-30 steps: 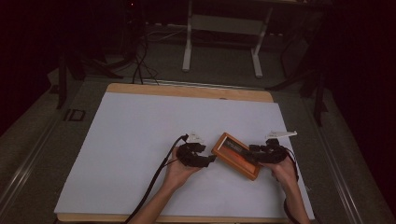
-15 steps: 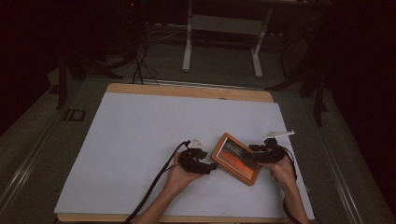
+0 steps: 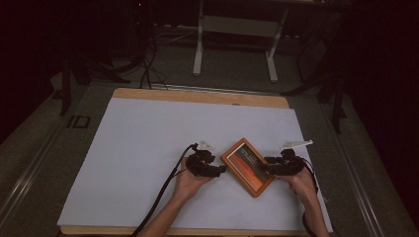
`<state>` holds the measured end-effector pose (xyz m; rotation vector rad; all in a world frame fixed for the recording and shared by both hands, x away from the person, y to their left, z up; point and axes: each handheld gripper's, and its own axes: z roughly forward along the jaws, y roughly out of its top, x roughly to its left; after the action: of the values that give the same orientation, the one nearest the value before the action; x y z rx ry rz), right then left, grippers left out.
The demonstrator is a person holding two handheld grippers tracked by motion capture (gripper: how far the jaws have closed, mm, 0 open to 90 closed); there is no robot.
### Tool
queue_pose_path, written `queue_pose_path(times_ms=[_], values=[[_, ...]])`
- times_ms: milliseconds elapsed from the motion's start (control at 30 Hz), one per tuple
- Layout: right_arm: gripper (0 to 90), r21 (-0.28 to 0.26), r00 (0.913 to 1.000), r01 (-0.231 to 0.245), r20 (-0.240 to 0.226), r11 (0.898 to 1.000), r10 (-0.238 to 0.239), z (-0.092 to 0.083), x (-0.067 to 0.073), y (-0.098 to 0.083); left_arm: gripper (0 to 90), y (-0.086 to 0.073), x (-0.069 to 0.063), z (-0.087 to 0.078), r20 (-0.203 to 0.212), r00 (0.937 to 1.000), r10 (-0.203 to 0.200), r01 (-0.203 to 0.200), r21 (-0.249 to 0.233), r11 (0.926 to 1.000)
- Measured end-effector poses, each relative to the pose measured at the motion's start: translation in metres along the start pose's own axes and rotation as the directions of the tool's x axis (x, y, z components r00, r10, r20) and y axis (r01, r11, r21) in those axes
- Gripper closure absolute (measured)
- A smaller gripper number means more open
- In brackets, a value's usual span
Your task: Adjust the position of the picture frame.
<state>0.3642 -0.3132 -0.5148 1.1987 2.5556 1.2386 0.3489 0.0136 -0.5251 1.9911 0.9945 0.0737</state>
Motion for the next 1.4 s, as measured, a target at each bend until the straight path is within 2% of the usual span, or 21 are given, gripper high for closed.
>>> queue_pose_path(times_ms=[200,233,333,433,467,500,533,667,733,867,1067,1167,1267,1400], values=[[49.2,0.039,0.9996,0.026,-0.011,0.999,-0.026,-0.001,0.004,-0.001,35.5,0.011,0.014,0.006,-0.032,0.9987,-0.041,0.041,0.009,0.9991],[49.2,0.042,0.9996,0.023,-0.014,0.999,-0.023,-0.001,0.004,-0.002,37.0,0.012,0.017,0.007,-0.034,0.9978,-0.057,0.057,0.013,0.9983],[47.9,0.032,0.9996,0.014,-0.024,0.999,-0.014,0.0,0.002,-0.001,38.5,0.011,0.021,0.007,0.005,0.995,-0.1,0.1,0.011,0.9949],[42.6,0.021,0.9999,0.005,-0.016,1.0,-0.004,0.003,0.0,0.002,37.7,0.009,0.015,0.006,0.05,0.9946,-0.091,0.091,0.013,0.9958],[42.6,0.021,0.9999,0.005,-0.016,1.0,-0.004,0.003,0.0,0.002,37.6,0.009,0.015,0.006,0.05,0.9946,-0.091,0.091,0.013,0.9958],[41.6,0.015,0.9999,0.0,-0.016,1.0,0.001,0.004,-0.001,0.003,37.6,0.007,0.009,0.006,0.088,0.992,-0.09,0.09,0.009,0.9959],[39.8,0.009,0.9997,-0.008,-0.021,1.0,0.008,0.006,-0.003,0.005,37.7,0.006,0.006,0.007,0.108,0.9902,-0.089,0.088,0.012,0.9961],[37.3,0.003,0.9989,-0.021,-0.042,1.0,0.021,0.01,-0.004,0.01,37.4,0.004,-0.004,0.016,0.139,0.9862,-0.09,0.087,0.025,0.9959],[35.8,0.006,0.9987,-0.027,-0.044,1.0,0.027,0.014,-0.005,0.012,35.8,0.004,-0.005,0.02,0.172,0.9784,-0.115,0.113,0.023,0.9934],[33.8,0.003,0.9967,-0.04,-0.071,0.999,0.04,0.019,-0.007,0.015,36.3,0.006,-0.009,0.024,0.178,0.9779,-0.111,0.108,0.022,0.9939],[30.6,0.026,0.9906,-0.063,-0.12,0.998,0.066,0.027,-0.009,0.02,34.6,0.007,-0.015,0.034,0.192,0.9742,-0.119,0.109,0.062,0.9921],[29.3,0.038,0.9875,-0.075,-0.136,0.996,0.08,0.03,-0.009,0.021,35.0,0.008,-0.019,0.039,0.187,0.9749,-0.121,0.107,0.085,0.9906],[29.3,0.042,0.987,-0.082,-0.135,0.996,0.087,0.03,-0.009,0.021,35.1,0.009,-0.021,0.041,0.176,0.9767,-0.122,0.108,0.09,0.9901],[30.6,0.037,0.9865,-0.09,-0.134,0.995,0.094,0.029,-0.009,0.021,37.8,0.011,-0.019,0.039,0.183,0.9731,-0.139,0.125,0.088,0.9882]])
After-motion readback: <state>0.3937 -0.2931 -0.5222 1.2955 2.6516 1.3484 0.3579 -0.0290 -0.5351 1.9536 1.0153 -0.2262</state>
